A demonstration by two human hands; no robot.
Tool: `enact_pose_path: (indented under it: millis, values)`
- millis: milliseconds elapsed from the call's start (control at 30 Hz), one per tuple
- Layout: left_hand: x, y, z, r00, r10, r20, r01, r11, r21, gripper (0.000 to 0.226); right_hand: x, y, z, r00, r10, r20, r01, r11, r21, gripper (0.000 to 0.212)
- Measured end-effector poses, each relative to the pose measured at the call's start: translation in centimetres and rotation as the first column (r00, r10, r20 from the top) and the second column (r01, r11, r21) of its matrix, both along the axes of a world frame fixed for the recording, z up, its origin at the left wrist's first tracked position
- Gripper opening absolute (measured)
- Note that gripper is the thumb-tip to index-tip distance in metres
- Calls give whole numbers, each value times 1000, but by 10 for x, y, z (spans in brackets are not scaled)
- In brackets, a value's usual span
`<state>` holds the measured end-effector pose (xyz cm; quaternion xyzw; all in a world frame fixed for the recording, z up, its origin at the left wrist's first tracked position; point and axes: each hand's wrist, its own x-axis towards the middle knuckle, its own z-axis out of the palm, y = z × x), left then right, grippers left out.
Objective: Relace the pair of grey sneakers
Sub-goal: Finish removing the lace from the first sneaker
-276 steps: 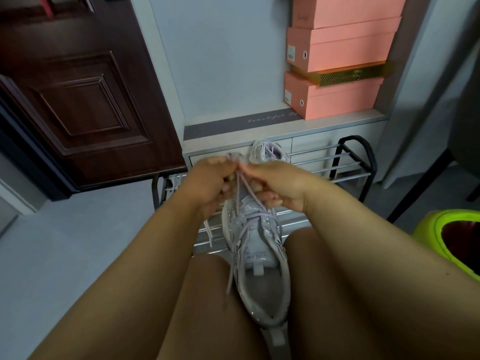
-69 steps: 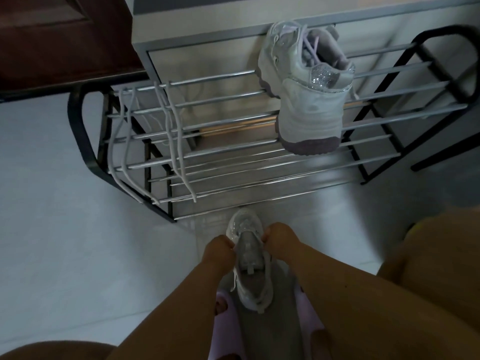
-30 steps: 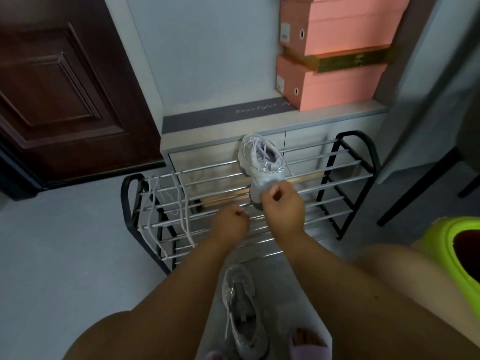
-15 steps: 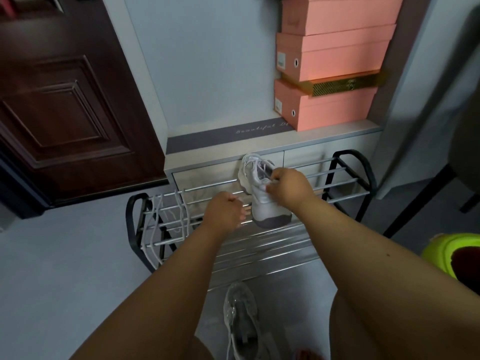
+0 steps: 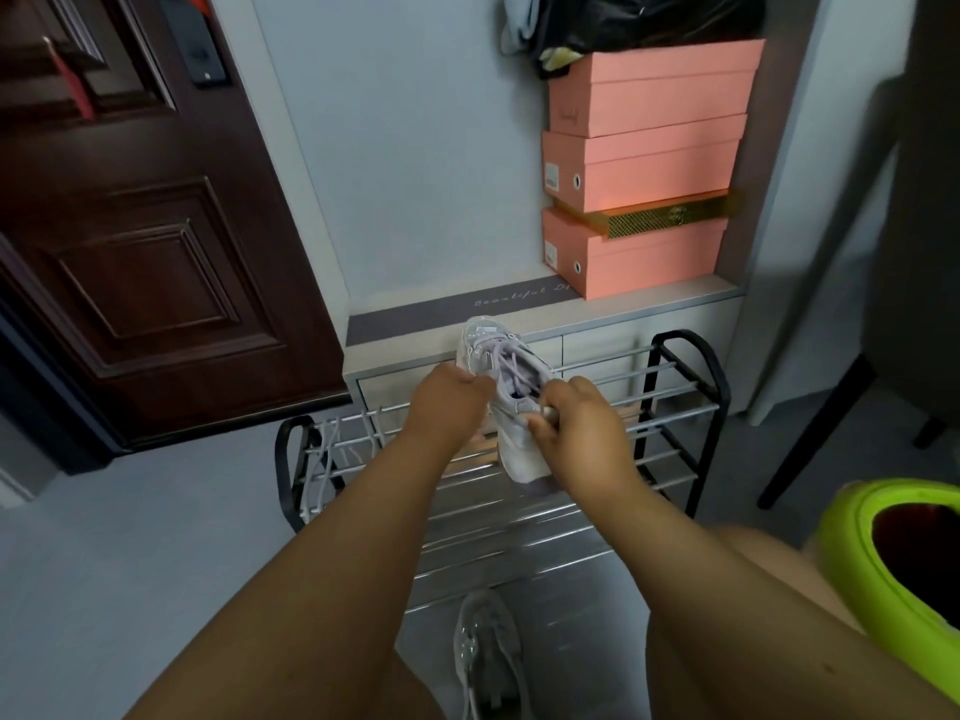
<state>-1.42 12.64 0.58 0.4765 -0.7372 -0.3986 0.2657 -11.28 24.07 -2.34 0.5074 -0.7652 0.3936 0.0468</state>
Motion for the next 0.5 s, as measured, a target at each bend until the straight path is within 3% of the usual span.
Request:
enact_pose_path:
  millis: [200,367,500]
  values:
    - [14,12,14,996,50,76,-36,984,-174,43,33,32,-8,991,71,-113,-90,981,-172,15]
    - [39,23,16,981,-63,181,121,936,-330,34,54,45,-12,977,135,-165,-166,968,-186,19]
    - [61,35,6,994,-79,78,101,940,-327,25,65,55,-16,978,207,20,-205,976,-75,21]
